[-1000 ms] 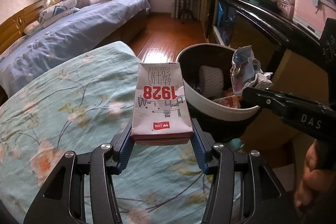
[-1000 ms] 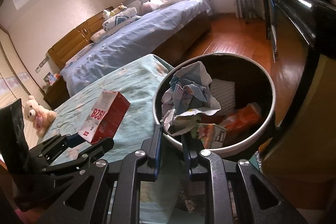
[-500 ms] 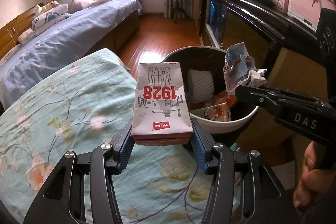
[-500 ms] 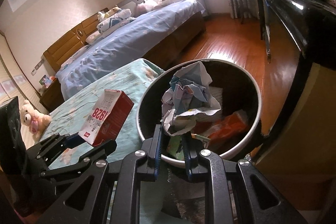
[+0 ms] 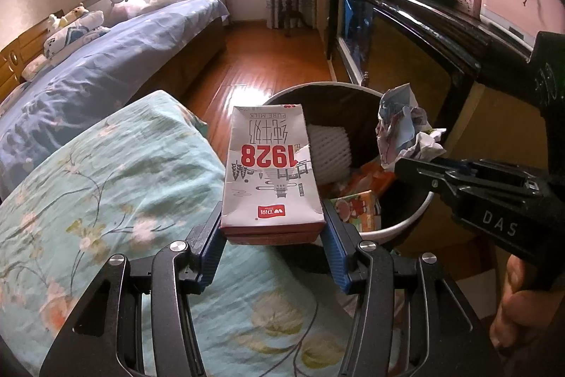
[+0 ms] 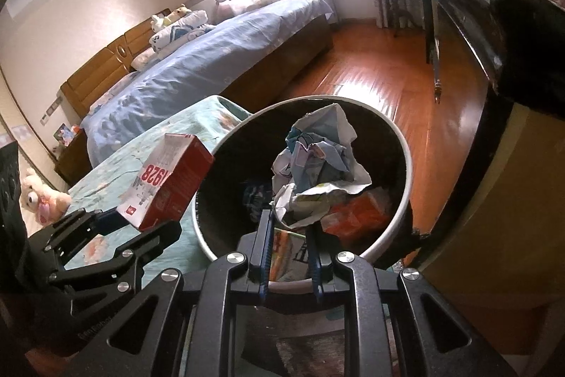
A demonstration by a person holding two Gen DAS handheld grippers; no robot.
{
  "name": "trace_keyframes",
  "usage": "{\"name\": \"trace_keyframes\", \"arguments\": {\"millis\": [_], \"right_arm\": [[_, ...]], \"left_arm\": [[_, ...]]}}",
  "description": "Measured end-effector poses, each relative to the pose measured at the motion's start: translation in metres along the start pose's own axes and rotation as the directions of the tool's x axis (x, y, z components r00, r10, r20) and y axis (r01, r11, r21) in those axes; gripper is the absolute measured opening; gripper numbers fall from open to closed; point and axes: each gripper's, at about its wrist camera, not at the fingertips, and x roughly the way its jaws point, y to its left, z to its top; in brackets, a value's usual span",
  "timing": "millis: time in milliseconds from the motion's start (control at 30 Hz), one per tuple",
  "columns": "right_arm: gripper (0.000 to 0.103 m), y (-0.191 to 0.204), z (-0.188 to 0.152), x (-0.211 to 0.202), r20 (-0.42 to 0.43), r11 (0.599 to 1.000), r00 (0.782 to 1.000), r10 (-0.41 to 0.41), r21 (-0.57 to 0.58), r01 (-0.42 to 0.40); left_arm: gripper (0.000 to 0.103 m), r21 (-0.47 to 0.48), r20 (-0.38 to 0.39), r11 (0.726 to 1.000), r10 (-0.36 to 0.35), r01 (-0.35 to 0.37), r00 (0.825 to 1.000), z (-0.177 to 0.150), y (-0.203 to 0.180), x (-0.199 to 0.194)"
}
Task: Collect trash
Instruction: 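Carry the red-white box and crumpled paper over the bin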
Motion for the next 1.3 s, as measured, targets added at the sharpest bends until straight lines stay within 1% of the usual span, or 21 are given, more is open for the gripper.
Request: {"name": "trace_keyframes", "arguments": {"millis": [300,667,1300], "right_arm": [[0.019,-0.006,0.003,0.003,-0.009,1.000,1.000,-0.011,0.000,0.011],[0.019,-0.006,0.010,0.010,-0.018,1.000,1.000,-0.025,-0.001,0.025],[0.020,-0.010,0.014,0.019,-0.031,1.000,0.999,-0.029,0.002,0.029]], "left_arm": [[0.050,0.021,-0.003,1.000,-0.010,0.010,1.000,0.010,-0.005,0.008],[0.050,0.015,-0.020,0.999,-0.035,0.035,0.999,0.019,-0.005,0.016],[0.050,0.009,-0.045,0.999,-0.041,0.041,0.998,0.022,-0.005,0.027]]}}
